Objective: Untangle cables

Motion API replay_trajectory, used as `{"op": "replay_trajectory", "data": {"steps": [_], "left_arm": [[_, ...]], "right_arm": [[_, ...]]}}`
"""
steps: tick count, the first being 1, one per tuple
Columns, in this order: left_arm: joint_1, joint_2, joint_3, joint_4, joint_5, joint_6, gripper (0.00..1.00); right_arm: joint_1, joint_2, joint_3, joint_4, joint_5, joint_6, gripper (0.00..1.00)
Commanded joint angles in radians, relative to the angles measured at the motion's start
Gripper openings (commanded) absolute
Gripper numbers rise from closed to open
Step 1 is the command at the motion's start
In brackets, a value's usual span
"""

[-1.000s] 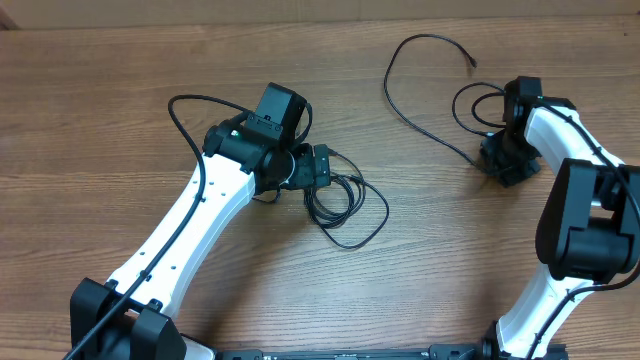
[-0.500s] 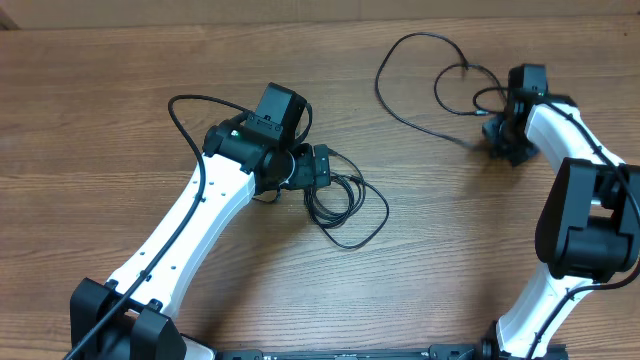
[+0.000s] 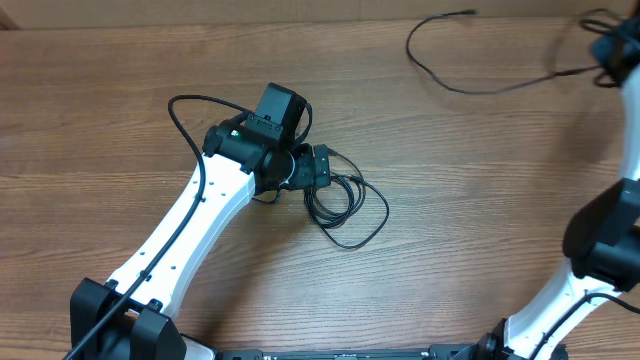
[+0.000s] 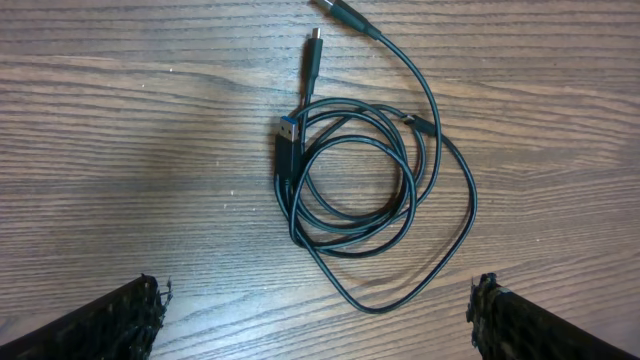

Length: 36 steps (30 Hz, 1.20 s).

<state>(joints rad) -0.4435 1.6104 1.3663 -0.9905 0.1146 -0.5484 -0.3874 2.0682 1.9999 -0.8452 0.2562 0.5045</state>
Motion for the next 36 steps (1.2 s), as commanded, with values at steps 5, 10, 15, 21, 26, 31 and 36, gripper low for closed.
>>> {"op": "replay_trajectory", "data": {"steps": [5,10,15,21,26,31,36], "left_arm": [[0.005,0.000,-0.002,0.001,-0.011,-0.006,0.99],[0.005,0.000,-0.002,0.001,-0.011,-0.006,0.99],[0.005,0.000,-0.002,0.001,-0.011,-0.006,0.99],[0.005,0.000,-0.002,0.001,-0.011,-0.006,1.00],[0.005,0.000,-0.002,0.001,-0.011,-0.006,1.00],[0.005,0.000,-0.003,0.001,-0.011,-0.006,0.99],[0.005,0.000,-0.002,0.001,-0.011,-0.006,0.99]], "right_arm": [[-0.080,-0.003,0.022,-0.040,-0.010,-0.069,0.04],[-0.080,-0.003,0.022,-0.037,-0.010,-0.069,0.04],[-0.080,-0.015,0.023,-0.039,0.062,-0.064,0.04],[-0.084,-0.082,0.055,-0.015,0.170,-0.100,0.04],[-0.106,-0.119,0.077,0.010,0.208,-0.119,0.04],[-0.124,-0.119,0.074,0.000,0.210,-0.116,0.04],[-0.124,-0.091,0.060,-0.010,0.107,-0.117,0.04]]}}
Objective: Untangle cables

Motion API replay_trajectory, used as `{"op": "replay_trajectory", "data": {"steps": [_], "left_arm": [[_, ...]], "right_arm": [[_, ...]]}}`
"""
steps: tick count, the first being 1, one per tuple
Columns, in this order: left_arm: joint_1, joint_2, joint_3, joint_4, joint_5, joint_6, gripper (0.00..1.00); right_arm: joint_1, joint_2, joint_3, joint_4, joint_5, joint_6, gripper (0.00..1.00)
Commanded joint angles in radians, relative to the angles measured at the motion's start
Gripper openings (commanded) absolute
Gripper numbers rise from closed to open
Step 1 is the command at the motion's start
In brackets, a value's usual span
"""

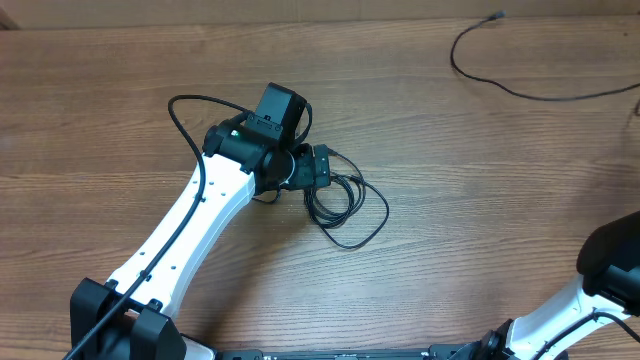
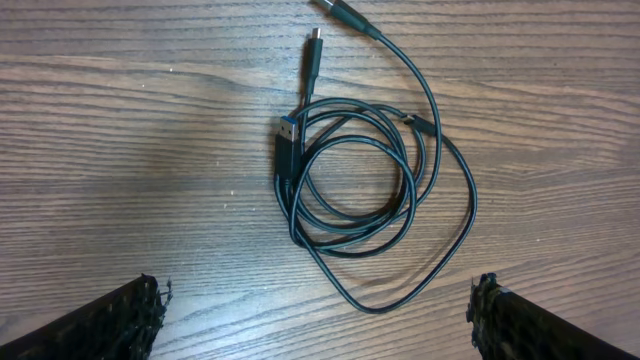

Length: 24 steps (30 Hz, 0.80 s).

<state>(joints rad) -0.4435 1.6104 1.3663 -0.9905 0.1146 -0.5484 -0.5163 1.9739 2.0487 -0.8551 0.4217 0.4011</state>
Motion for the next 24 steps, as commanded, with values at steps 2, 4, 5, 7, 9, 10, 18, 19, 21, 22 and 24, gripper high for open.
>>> {"op": "replay_trajectory", "data": {"steps": [2,4,5,7,9,10,18,19,21,22,24], "left_arm": [[0.005,0.000,-0.002,0.001,-0.011,-0.006,0.99],[0.005,0.000,-0.002,0.001,-0.011,-0.006,1.00],[0.005,0.000,-0.002,0.001,-0.011,-0.006,0.99],[0.005,0.000,-0.002,0.001,-0.011,-0.006,0.99],[0.005,0.000,-0.002,0.001,-0.011,-0.006,0.99],[0.005,0.000,-0.002,0.001,-0.011,-0.006,0.99],[0.005,0.000,-0.002,0.001,-0.011,-0.006,0.99],[0.005,0.000,-0.002,0.001,-0.011,-0.006,1.00],[0.005,0.000,-0.002,0.001,-0.011,-0.006,0.99],[0.005,0.000,-0.002,0.001,-0.011,-0.006,1.00],[0.005,0.000,-0.002,0.001,-0.011,-0.006,1.00]], "right_arm": [[0.005,0.029,0.010,-0.003,-0.100,-0.014,0.04],[0.006,0.066,0.010,-0.006,-0.185,-0.014,0.04],[0.005,0.076,0.010,-0.006,-0.225,-0.014,0.04],[0.006,0.094,0.010,-0.002,-0.298,-0.014,0.04],[0.006,0.108,0.010,0.013,-0.361,-0.013,0.04],[0.006,0.112,0.010,0.017,-0.381,-0.012,0.04],[0.006,0.116,0.005,0.062,-0.601,-0.010,0.04],[0.006,0.116,0.004,0.065,-0.627,-0.010,0.04],[0.009,0.116,0.003,0.065,-0.668,-0.011,0.04],[0.011,0.116,0.000,0.065,-0.671,-0.014,0.04],[0.020,0.118,-0.006,0.066,-0.670,-0.041,0.07]]}}
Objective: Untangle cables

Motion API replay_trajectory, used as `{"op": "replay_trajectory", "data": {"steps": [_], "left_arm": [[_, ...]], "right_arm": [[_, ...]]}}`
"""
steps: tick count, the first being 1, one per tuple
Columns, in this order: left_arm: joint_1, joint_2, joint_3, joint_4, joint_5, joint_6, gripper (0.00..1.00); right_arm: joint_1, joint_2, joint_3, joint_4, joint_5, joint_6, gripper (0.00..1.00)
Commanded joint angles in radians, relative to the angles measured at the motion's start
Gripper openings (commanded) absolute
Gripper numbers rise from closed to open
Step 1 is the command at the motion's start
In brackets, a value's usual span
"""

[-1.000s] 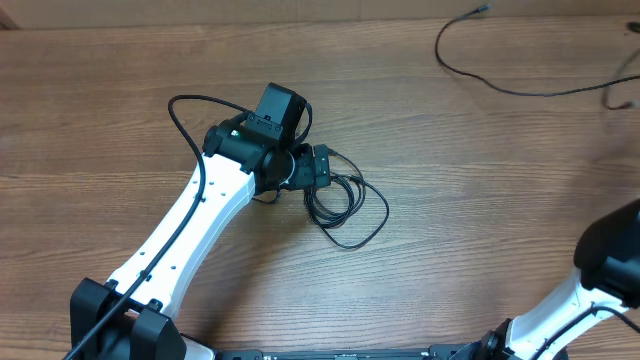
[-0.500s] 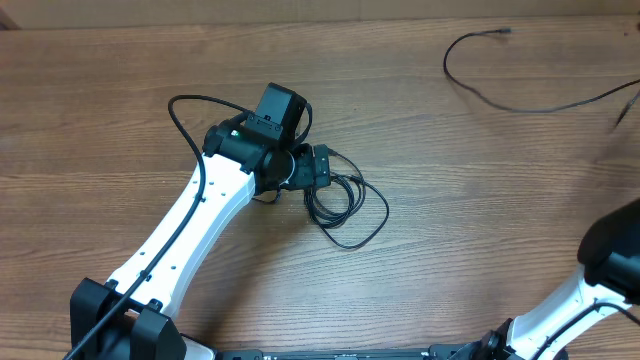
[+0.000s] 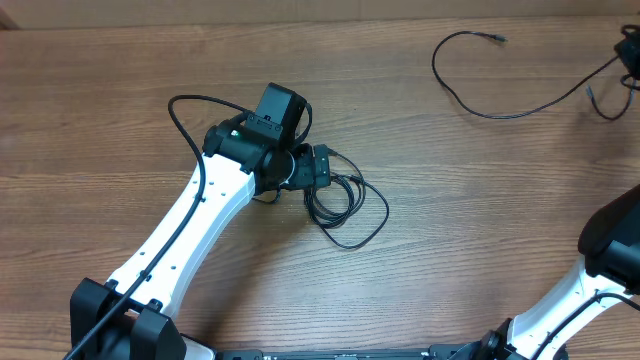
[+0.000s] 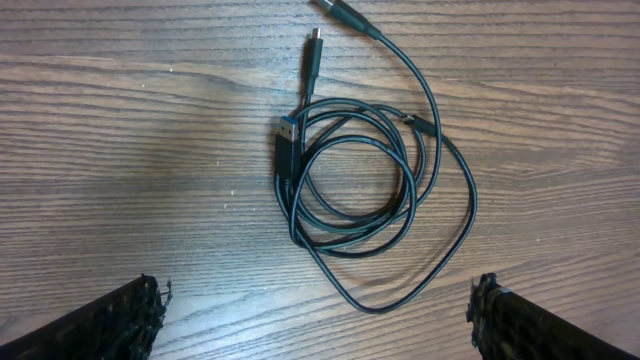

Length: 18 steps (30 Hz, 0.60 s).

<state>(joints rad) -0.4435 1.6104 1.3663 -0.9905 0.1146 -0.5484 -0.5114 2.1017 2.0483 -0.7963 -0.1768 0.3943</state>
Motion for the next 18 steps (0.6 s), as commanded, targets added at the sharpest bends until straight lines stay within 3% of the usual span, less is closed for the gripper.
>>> {"op": "replay_trajectory", "data": {"steps": [1,5,6,8,16,18], "left_arm": [[0.005,0.000,-0.002,0.001,-0.011,-0.006,1.00],[0.005,0.000,-0.002,0.001,-0.011,-0.006,1.00],[0.005,0.000,-0.002,0.001,-0.011,-0.006,1.00],[0.005,0.000,-0.002,0.001,-0.011,-0.006,1.00],[0.005,0.000,-0.002,0.001,-0.011,-0.006,0.99],[0.005,0.000,-0.002,0.001,-0.011,-0.006,1.00]], "right_arm": [[0.021,-0.010,-0.012,0.008,-0.071,-0.055,0.11],[0.040,-0.006,-0.039,0.008,-0.063,-0.092,0.42],[0.043,-0.002,-0.040,0.004,-0.060,-0.092,0.58],[0.047,0.003,-0.040,-0.001,-0.060,-0.092,0.73],[0.048,0.005,-0.040,-0.047,-0.061,-0.088,0.79],[0.050,0.005,-0.040,-0.078,-0.060,-0.088,0.84]]}}
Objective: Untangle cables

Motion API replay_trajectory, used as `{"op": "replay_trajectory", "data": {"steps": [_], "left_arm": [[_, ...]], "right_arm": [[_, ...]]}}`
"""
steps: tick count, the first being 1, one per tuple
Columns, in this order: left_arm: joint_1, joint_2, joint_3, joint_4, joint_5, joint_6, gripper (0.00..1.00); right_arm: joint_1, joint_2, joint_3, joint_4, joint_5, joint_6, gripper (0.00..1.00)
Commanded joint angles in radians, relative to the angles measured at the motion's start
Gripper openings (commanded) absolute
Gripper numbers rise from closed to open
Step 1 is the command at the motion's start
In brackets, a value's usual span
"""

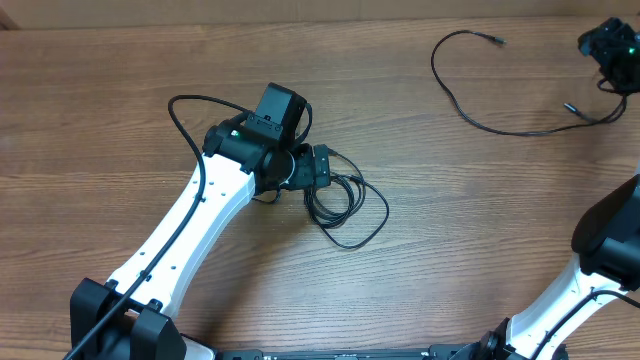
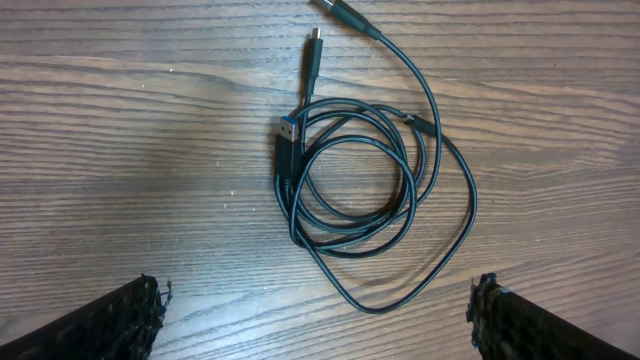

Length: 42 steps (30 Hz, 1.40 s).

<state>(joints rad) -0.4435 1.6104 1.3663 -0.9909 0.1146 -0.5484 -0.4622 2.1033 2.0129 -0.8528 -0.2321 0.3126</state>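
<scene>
A coil of black cables point(image 2: 350, 190) lies on the wooden table, with a blue-tipped USB plug point(image 2: 288, 135) and a thin plug point(image 2: 314, 40) at its upper side. My left gripper point(image 2: 320, 325) hovers over it, open wide, with nothing between the fingertips point(image 2: 120, 320). In the overhead view the left gripper point(image 1: 322, 170) sits at the coil's point(image 1: 345, 205) upper left. A separate black cable point(image 1: 470, 110) lies loose at the far right, one end running up to my right gripper point(image 1: 605, 45), which seems shut on it.
The left arm's own black wire point(image 1: 185, 125) loops beside the white link. The right arm point(image 1: 600, 240) curves along the table's right edge. The table's far edge point(image 1: 300, 22) runs just behind the separate cable.
My right gripper has shifted a little left at the far right corner, and the separate cable has slackened, its free plug now lying lower on the table. The left gripper and coil are unchanged.
The right gripper held the separate cable at the far right edge, then was out of view with the cable stretched rightward, then returned with the cable lying farther right. Now the cable rests slack there. The left gripper stayed open over the coil throughout.
</scene>
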Motion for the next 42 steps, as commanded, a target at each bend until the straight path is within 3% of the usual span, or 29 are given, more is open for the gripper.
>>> {"op": "replay_trajectory", "data": {"steps": [1,5,10,13,19,22,26,29,33,35,38,42], "left_arm": [[0.005,0.000,-0.002,0.002,-0.011,-0.006,1.00],[0.005,0.000,-0.002,0.001,-0.011,-0.006,1.00],[0.005,0.000,-0.002,0.002,-0.011,-0.006,1.00],[0.005,0.000,-0.002,0.001,-0.011,-0.006,1.00],[0.005,0.000,-0.002,0.001,-0.011,-0.006,1.00],[0.005,0.000,-0.002,0.001,-0.011,-0.006,0.99],[0.005,0.000,-0.002,0.002,-0.011,-0.006,1.00],[0.005,0.000,-0.002,0.001,-0.011,-0.006,1.00],[0.005,0.000,-0.002,0.001,-0.011,-0.006,0.99],[0.005,0.000,-0.002,0.001,-0.011,-0.006,1.00],[0.005,0.000,-0.002,0.001,-0.011,-0.006,0.99],[0.005,0.000,-0.002,0.001,-0.011,-0.006,0.99]], "right_arm": [[0.000,0.003,-0.005,-0.037,-0.005,-0.006,0.88],[0.003,0.003,-0.011,-0.078,0.060,-0.003,0.89],[0.003,0.006,-0.013,-0.127,0.356,0.160,0.94],[-0.006,0.006,-0.013,-0.126,0.487,0.177,0.99],[-0.035,0.020,-0.013,-0.113,0.477,0.069,1.00],[-0.035,0.043,-0.013,-0.107,0.394,0.001,0.95],[-0.035,0.080,-0.013,-0.106,0.361,-0.006,0.82],[-0.035,0.094,-0.013,-0.103,0.362,-0.006,0.65],[-0.035,0.113,-0.013,-0.103,0.361,-0.007,0.63],[-0.035,0.123,-0.013,-0.104,0.361,-0.007,0.51],[-0.035,0.129,-0.013,-0.105,0.360,-0.006,0.23],[-0.035,0.128,0.000,-0.090,0.286,-0.007,0.04]]}}
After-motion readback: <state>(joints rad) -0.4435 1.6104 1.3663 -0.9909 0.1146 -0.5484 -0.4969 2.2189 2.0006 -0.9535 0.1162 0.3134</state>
